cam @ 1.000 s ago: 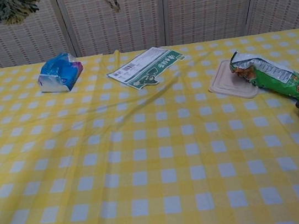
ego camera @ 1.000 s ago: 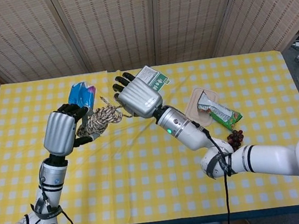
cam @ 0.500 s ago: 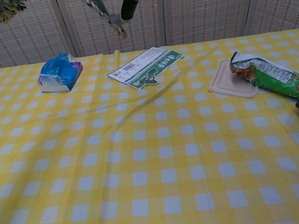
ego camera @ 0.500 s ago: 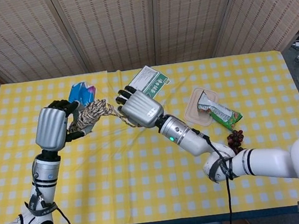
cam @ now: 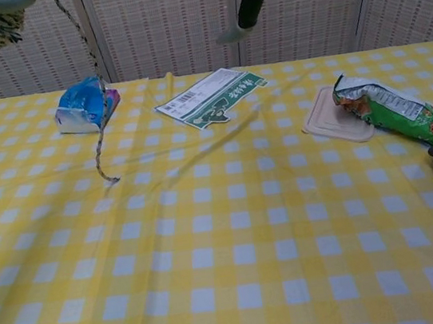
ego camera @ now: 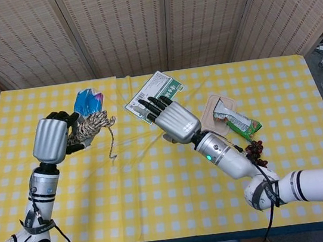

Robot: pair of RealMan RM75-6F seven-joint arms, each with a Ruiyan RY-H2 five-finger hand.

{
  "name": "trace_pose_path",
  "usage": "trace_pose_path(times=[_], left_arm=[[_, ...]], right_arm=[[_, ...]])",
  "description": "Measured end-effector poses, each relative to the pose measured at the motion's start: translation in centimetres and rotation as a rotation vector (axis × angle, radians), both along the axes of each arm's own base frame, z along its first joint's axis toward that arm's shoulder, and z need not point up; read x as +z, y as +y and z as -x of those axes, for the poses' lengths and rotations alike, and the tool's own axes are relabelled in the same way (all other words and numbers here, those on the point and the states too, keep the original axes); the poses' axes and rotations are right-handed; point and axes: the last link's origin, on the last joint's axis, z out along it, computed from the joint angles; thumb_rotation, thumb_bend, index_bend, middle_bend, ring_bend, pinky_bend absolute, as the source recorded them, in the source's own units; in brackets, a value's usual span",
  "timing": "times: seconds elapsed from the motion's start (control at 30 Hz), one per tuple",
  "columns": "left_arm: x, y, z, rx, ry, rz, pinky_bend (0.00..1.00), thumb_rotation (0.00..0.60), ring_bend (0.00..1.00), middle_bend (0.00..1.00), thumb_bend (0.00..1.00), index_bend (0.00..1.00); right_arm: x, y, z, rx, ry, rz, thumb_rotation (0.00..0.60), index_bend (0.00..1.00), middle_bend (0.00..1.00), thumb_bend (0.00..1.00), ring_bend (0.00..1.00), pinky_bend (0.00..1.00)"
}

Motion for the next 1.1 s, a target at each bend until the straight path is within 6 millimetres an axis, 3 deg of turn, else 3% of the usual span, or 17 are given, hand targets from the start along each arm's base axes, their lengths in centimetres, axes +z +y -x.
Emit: trace_pose_path(times=[0.3,0.53,0.93,1.1], left_arm=[[0.1,0.1,1.5,0.060,0.062,-0.002,0.51,0.586,0.53,0.72,0.24,0.70],[0.4,0.2,2.4,0.095,0.088,-0.017,0.51,0.580,0.53,0.72,0.24,0.70],[1.0,0.1,3.6,0.127,0.106,-0.042,0.51,0.572,0.53,0.72,0.24,0.70],[1.2,0.0,3.7,0.129,0.114,-0.052,0.51,0.572,0.53,0.72,0.24,0.70]], right_arm=[[4.7,4.2,7.3,-0.138,0.012,0.111,0.600,0.00,0.09,0.34,0.04,0.13],[7.5,8.9,13.7,-0.249,0.023,0.199,0.600,0.00,0.11,0.36,0.04,0.13],[10.4,17.3,21.6,-0.352,0.003,0.351,0.600,0.00,0.13,0.36,0.04,0.13],[10.6,20.4,24.1,-0.420,-0.012,0.369,0.600,0.00,0.13,0.36,0.04,0.13]])
